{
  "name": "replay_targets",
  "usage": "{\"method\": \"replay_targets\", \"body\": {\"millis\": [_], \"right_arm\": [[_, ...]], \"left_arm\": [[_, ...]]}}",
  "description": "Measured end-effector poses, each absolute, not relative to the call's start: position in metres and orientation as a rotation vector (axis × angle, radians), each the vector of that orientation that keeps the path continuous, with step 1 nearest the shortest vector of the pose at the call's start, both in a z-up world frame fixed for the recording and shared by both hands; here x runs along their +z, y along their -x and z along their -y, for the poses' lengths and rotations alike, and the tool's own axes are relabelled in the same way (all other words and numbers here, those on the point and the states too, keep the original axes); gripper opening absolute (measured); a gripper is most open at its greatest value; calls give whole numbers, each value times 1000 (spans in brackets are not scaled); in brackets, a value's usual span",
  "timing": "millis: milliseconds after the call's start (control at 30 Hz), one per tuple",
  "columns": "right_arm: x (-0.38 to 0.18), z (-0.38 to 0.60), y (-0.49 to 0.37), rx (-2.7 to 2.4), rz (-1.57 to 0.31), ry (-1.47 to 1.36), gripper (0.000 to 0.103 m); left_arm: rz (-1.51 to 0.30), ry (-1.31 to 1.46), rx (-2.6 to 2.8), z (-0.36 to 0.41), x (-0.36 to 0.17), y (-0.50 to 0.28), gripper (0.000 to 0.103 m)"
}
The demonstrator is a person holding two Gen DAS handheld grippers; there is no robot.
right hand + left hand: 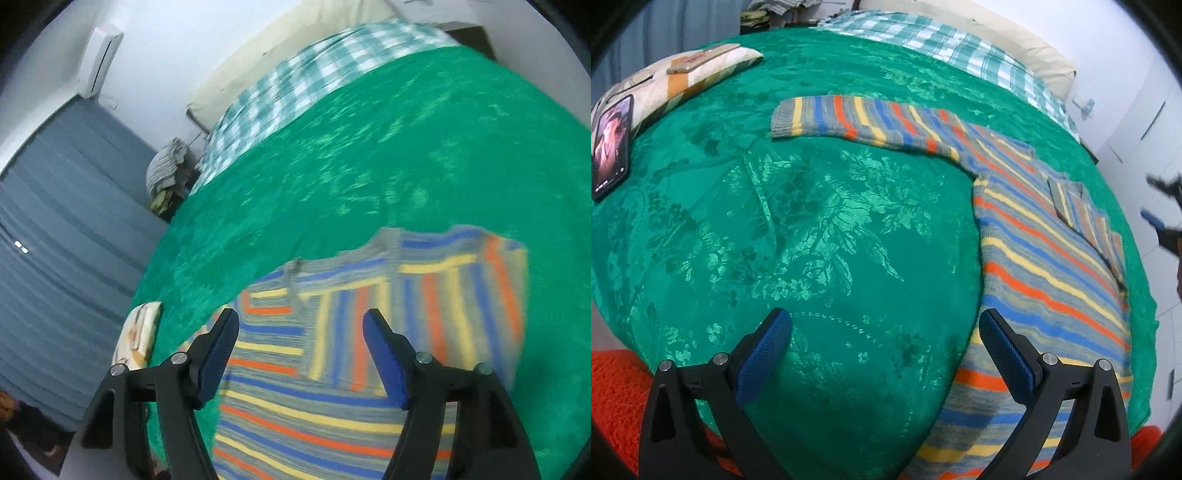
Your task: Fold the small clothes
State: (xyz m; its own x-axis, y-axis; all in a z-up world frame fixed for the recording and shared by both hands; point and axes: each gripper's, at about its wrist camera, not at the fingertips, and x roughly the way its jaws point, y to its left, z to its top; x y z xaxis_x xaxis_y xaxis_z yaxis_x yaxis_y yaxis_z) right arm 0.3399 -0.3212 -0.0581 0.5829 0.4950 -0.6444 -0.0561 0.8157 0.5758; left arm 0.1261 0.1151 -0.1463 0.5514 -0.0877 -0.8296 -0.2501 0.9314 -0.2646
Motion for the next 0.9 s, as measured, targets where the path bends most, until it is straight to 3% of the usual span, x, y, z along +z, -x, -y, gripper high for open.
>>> {"method": "replay_targets", "body": {"millis": [267,533,900], "right_arm": [[-103,395,-257,199,-972,-458,70],[-130,395,-131,-8,-920,-38,70],[-138,399,-110,-60,-885,-46,70]], "left_arm": [[-987,325,86,-104,-146,-127,102],[-999,259,68,-84,-150,-128,102],[-967,131,59,-62,-144,-117,102]]}}
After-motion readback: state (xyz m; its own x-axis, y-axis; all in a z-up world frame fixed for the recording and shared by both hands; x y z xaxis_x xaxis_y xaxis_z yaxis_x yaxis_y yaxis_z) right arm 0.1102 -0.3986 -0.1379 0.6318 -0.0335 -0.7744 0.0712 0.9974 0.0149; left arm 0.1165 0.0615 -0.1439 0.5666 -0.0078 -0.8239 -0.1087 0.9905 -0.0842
